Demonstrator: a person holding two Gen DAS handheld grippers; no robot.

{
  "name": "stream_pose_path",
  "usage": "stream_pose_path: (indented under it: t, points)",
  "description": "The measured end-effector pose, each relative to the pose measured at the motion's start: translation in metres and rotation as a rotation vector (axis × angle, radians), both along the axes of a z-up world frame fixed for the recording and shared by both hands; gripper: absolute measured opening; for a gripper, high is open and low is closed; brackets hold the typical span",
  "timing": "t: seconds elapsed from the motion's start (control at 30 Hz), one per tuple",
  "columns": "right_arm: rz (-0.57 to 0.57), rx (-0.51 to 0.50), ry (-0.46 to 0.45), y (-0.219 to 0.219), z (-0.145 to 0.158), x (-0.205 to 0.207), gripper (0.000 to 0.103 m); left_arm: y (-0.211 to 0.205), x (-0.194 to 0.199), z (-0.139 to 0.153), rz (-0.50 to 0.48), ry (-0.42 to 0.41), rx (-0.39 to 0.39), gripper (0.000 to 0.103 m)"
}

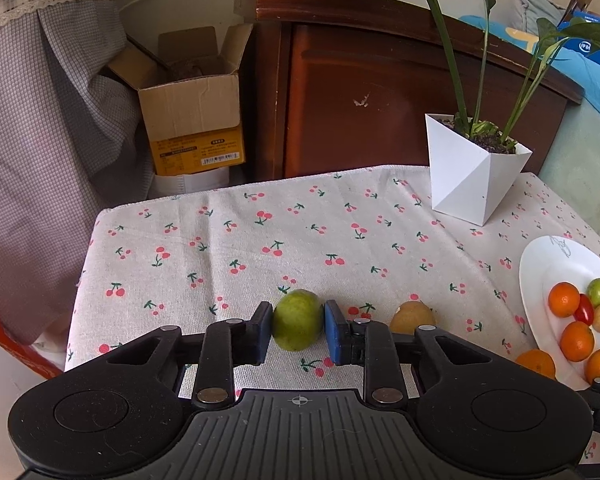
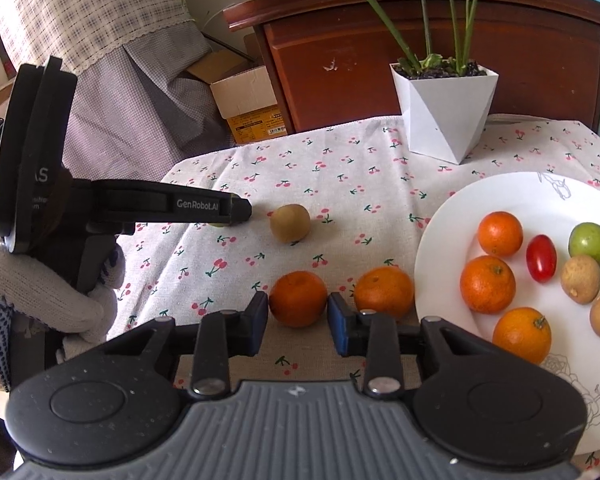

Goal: Organize fruits
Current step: 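Lower the left tool toward a green lime while the right tool approaches an orange, then grasp the green lime with the left tool while the right tool grasps the orange, then carry the lime and orange over the white plate with both tools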

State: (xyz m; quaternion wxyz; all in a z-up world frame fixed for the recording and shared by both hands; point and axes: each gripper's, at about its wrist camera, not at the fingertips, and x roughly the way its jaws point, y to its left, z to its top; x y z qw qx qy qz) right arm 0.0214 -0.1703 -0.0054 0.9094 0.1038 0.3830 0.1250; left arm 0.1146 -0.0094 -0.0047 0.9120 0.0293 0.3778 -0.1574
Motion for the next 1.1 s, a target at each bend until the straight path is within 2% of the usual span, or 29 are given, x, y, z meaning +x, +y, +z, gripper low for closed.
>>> stream_pose_path:
  t: [0.3,0.67,0.87,1.1]
  points:
    - [0.015,0.014,-0.016,0.001,0.009,-0.005,0.032,0.003,-0.006,0.003,0.012,-0.001,-0.007,0.025]
    - [-0.019,0.030,-0.048,-0.013,0.022,-0.013,0.032,-0.002,-0.019,0.030,0.008,-0.032,-0.080,0.025]
    - [-0.078,0.033,-0.095,-0.039,0.040,-0.021,0.032,-0.019,-0.030,0.049,-0.034,-0.057,-0.131,0.025]
    - [-0.201,0.027,-0.130,-0.084,0.055,-0.033,0.032,-0.053,-0.048,0.063,-0.137,-0.077,-0.175,0.025]
